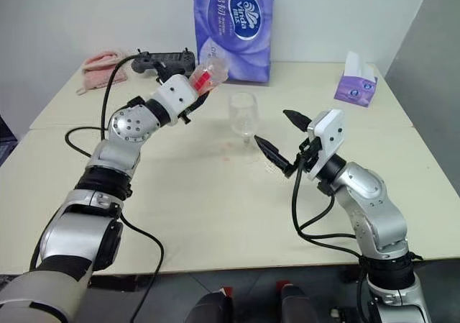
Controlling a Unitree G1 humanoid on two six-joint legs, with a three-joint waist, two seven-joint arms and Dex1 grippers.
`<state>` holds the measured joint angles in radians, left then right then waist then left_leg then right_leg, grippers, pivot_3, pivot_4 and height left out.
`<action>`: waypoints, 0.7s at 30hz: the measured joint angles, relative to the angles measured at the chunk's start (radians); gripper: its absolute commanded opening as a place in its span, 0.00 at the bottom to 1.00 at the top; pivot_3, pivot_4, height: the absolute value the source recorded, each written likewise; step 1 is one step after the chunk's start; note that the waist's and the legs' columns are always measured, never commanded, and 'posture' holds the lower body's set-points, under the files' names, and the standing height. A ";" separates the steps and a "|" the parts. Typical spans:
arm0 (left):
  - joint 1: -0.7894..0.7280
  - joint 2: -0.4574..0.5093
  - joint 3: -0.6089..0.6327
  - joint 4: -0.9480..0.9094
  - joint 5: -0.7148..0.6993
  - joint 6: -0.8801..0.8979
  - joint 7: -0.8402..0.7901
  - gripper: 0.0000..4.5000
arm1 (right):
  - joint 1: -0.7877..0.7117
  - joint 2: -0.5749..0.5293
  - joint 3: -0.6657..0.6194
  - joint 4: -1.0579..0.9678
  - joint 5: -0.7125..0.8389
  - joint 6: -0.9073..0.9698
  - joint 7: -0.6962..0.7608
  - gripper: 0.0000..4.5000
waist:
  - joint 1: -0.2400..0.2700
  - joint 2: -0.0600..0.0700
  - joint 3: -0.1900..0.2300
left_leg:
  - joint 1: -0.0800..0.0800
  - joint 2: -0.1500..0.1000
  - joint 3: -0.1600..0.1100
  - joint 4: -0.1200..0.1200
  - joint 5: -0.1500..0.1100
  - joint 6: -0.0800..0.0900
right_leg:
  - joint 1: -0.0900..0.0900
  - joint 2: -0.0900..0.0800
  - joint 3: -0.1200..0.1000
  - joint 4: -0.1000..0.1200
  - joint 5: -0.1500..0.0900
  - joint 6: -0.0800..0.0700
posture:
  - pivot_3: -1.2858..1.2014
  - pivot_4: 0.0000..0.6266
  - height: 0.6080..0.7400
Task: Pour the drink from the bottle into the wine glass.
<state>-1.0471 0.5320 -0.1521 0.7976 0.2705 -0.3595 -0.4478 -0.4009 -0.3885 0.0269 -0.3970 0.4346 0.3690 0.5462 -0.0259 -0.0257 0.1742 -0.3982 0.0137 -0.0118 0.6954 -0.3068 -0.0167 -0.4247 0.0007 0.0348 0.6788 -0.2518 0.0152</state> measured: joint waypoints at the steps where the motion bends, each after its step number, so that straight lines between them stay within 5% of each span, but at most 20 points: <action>1: -0.008 0.000 -0.003 0.005 0.011 -0.006 0.001 0.37 | 0.000 0.000 0.001 0.003 -0.006 -0.007 0.001 1.00 | 0.000 0.000 0.000 | 0.000 0.000 0.000 0.000 0.000 0.000 | 0.000 0.000 0.000 0.000 0.000 0.000 | 0.52 0.24 1.00; 21: -0.114 0.045 -0.097 0.162 0.168 -0.131 0.045 0.37 | -0.020 0.044 -0.012 0.002 -0.018 -0.029 -0.033 1.00 | 0.000 0.000 0.000 | 0.000 -0.001 0.000 0.000 0.000 0.000 | 0.000 -0.002 -0.001 0.001 -0.001 0.001 | 0.52 0.24 1.00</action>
<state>-1.1606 0.5774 -0.2495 0.9595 0.4385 -0.4901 -0.4026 -0.4213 -0.3449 0.0148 -0.3950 0.4166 0.3402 0.5137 -0.0260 -0.0258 0.1742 -0.3986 0.0129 -0.0118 0.6957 -0.3067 -0.0167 -0.4252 -0.0014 0.0337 0.6800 -0.2525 0.0164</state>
